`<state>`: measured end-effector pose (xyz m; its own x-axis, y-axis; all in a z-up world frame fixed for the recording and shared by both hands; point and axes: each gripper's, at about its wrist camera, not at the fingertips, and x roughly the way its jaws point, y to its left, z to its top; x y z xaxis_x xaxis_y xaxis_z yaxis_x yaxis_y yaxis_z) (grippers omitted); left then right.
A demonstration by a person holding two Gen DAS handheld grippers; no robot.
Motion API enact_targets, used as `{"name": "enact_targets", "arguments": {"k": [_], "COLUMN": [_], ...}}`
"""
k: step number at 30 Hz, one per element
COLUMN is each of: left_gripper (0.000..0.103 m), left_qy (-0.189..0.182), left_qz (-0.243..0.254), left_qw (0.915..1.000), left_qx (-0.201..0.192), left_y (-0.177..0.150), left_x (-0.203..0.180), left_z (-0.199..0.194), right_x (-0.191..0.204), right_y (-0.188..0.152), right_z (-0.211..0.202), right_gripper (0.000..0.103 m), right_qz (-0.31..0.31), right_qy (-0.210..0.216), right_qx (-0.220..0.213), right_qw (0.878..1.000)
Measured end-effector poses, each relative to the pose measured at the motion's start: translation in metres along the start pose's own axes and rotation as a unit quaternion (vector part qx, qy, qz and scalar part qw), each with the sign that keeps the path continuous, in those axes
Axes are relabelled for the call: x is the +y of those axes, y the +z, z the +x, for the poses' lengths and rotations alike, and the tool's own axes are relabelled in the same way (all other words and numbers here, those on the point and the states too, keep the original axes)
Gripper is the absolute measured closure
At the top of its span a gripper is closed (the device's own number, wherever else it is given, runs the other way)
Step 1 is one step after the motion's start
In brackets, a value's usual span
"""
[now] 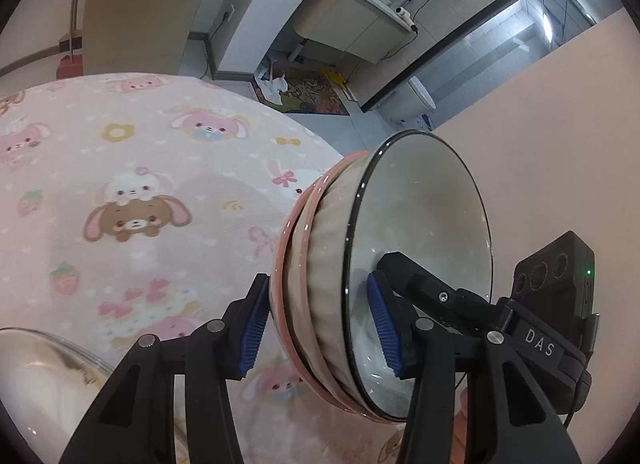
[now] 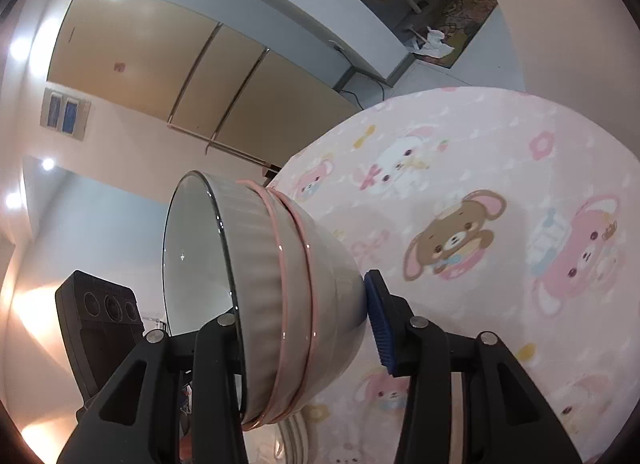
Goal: Organize plates and bowls
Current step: 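Lift the bowl stack with the right tool and tilt it over the plates, then lower the bowl stack onto the center of the plate stack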
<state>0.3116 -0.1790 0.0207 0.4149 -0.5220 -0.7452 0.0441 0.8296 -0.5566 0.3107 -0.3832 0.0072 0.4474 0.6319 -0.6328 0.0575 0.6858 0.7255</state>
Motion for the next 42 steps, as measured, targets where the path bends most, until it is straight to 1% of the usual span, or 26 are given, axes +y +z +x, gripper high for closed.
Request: {"name": "enact_targets", "arguments": {"k": [6,10,13,19,22,23,25,30,34,42], "left_gripper": [0.052,0.052,0.053,0.053,0.053,0.053,0.053,0.053,0.053,0.054], "left_qy": [0.008,0.011,0.016,0.032,0.042,0.044,0.046,0.042,0.042,0.044], "left_qz": [-0.006,-0.019,-0.027,-0.057,-0.06,-0.061,-0.068,-0.077,-0.078,-0.08], "left_qw": [0.9996,0.999,0.9984,0.9964,0.9956,0.9954,0.9951,0.9949,0.9951,0.9954], "left_qx": [-0.027,-0.038,-0.046,-0.054,-0.058,-0.058,-0.056,-0.05,-0.042,-0.03], "left_y": [-0.014,-0.028,-0.045,-0.075,-0.089,-0.088,-0.097,-0.11,-0.118,-0.122], "left_x": [0.019,0.041,0.06,0.103,0.119,0.12,0.128,0.14,0.145,0.151], "left_z": [-0.048,-0.08,-0.107,-0.145,-0.158,-0.16,-0.164,-0.163,-0.156,-0.142], "right_x": [0.039,0.066,0.083,0.107,0.114,0.115,0.117,0.117,0.11,0.097], "right_y": [-0.026,-0.048,-0.068,-0.106,-0.121,-0.125,-0.135,-0.154,-0.163,-0.167], "right_z": [0.003,0.011,0.021,0.046,0.057,0.06,0.064,0.072,0.073,0.08], "right_gripper": [0.061,0.061,0.061,0.061,0.061,0.061,0.061,0.061,0.061,0.061], "right_qz": [-0.031,-0.052,-0.068,-0.087,-0.093,-0.094,-0.096,-0.101,-0.099,-0.089], "right_qy": [0.008,0.015,0.024,0.034,0.04,0.042,0.043,0.033,0.028,0.02], "right_qx": [0.009,0.024,0.04,0.071,0.084,0.088,0.095,0.105,0.108,0.116], "right_qw": [0.999,0.998,0.997,0.993,0.991,0.991,0.99,0.989,0.989,0.989]}}
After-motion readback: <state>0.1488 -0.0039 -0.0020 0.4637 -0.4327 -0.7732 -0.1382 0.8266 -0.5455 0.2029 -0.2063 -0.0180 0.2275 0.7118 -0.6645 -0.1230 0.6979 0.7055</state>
